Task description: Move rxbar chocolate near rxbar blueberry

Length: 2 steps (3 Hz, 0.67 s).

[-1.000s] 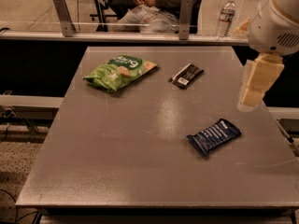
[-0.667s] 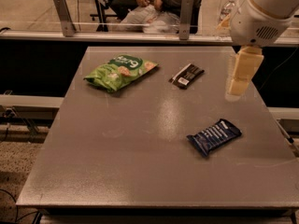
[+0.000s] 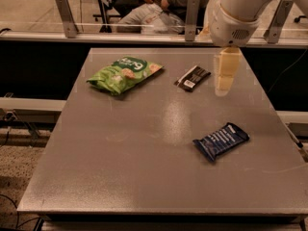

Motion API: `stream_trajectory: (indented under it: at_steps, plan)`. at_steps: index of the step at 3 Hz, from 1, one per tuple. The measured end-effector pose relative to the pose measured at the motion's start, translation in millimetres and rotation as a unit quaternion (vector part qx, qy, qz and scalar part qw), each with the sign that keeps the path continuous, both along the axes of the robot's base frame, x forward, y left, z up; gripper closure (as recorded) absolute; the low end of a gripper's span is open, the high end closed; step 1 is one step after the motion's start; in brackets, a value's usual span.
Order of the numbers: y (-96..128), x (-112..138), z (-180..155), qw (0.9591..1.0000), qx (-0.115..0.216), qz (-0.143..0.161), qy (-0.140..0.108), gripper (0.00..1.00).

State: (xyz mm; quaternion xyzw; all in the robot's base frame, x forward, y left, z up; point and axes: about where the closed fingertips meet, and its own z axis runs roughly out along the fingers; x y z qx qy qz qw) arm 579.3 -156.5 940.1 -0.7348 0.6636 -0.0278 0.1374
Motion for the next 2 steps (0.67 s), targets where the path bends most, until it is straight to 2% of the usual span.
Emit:
stream_trajectory:
  at_steps: [1,2]
  plan:
    - [-0.9,26.7,-22.5,0.9992,-0.030,0.024,0.004,0.00]
    - [-3.4,47.0,-40.4,0.9967,-0.057,0.058,-0.001,0.00]
